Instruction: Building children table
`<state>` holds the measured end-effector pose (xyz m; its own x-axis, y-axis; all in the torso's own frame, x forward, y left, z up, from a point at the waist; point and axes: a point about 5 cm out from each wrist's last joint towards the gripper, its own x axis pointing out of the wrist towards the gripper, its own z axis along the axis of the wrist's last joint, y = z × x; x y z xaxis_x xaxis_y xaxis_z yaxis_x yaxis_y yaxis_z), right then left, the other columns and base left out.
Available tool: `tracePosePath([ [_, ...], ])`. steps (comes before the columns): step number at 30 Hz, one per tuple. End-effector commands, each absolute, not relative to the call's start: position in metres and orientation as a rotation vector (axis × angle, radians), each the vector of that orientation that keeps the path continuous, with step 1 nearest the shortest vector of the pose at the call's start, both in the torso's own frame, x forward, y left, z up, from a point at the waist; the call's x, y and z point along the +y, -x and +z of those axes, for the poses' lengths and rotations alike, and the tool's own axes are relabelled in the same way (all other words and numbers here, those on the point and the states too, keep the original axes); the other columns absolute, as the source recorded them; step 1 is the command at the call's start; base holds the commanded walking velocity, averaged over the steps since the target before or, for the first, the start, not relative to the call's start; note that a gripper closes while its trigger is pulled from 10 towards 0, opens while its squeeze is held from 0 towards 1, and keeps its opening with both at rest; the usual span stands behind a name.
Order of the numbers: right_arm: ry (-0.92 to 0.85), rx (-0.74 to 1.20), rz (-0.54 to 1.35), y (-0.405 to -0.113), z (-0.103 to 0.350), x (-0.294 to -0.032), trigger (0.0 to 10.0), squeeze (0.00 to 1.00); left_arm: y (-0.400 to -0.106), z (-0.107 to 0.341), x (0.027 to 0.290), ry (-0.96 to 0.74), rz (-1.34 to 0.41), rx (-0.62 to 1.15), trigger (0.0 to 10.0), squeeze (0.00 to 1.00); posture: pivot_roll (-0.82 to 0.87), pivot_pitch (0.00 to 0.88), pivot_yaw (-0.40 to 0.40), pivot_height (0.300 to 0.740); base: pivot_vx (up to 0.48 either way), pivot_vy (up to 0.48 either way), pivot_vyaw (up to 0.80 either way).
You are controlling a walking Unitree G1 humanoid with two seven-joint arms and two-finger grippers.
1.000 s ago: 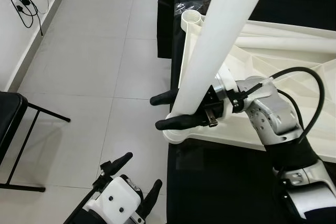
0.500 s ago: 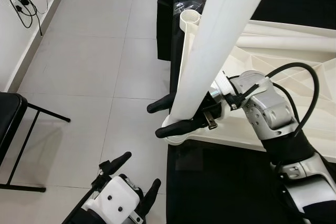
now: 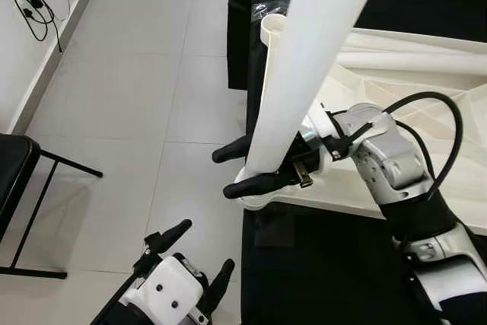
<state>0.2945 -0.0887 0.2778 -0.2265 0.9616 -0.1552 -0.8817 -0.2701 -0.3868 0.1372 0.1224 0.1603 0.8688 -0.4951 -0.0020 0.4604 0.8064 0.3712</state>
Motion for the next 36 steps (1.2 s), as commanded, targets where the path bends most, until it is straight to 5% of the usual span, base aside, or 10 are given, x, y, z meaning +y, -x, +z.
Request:
tracePosePath([
  [1, 0.414, -0.150, 1.789, -0.295, 0.259, -0.085, 10.0, 0.00, -0.134, 0.152, 0.122, -0.376, -0.520, -0.058, 10.0, 0.00, 0.13, 0.368, -0.023, 0.740, 0.000, 0.000, 0.00],
  [21, 0.323, -0.120, 1.426, -0.299, 0.254, -0.103, 10.0, 0.00, -0.137, 0.152, 0.122, -0.374, -0.518, -0.065, 10.0, 0.00, 0.11, 0.375, -0.023, 0.740, 0.000, 0.000, 0.00],
  [30, 0.173, -0.104, 1.003, -0.290, 0.233, -0.102, 10.0, 0.00, -0.138, 0.151, 0.123, -0.376, -0.513, -0.066, 10.0, 0.00, 0.10, 0.371, -0.032, 0.740, 0.000, 0.000, 0.00],
  [33, 0.092, -0.069, 0.712, -0.265, 0.210, -0.093, 10.0, 0.00, -0.141, 0.151, 0.125, -0.382, -0.508, -0.068, 10.0, 0.00, 0.10, 0.361, -0.020, 0.740, 0.000, 0.000, 0.00],
  [36, 0.090, -0.079, 0.658, -0.259, 0.207, -0.088, 10.0, 0.00, -0.143, 0.150, 0.126, -0.385, -0.511, -0.071, 10.0, 0.00, 0.10, 0.356, -0.017, 0.740, 0.000, 0.000, 0.00],
])
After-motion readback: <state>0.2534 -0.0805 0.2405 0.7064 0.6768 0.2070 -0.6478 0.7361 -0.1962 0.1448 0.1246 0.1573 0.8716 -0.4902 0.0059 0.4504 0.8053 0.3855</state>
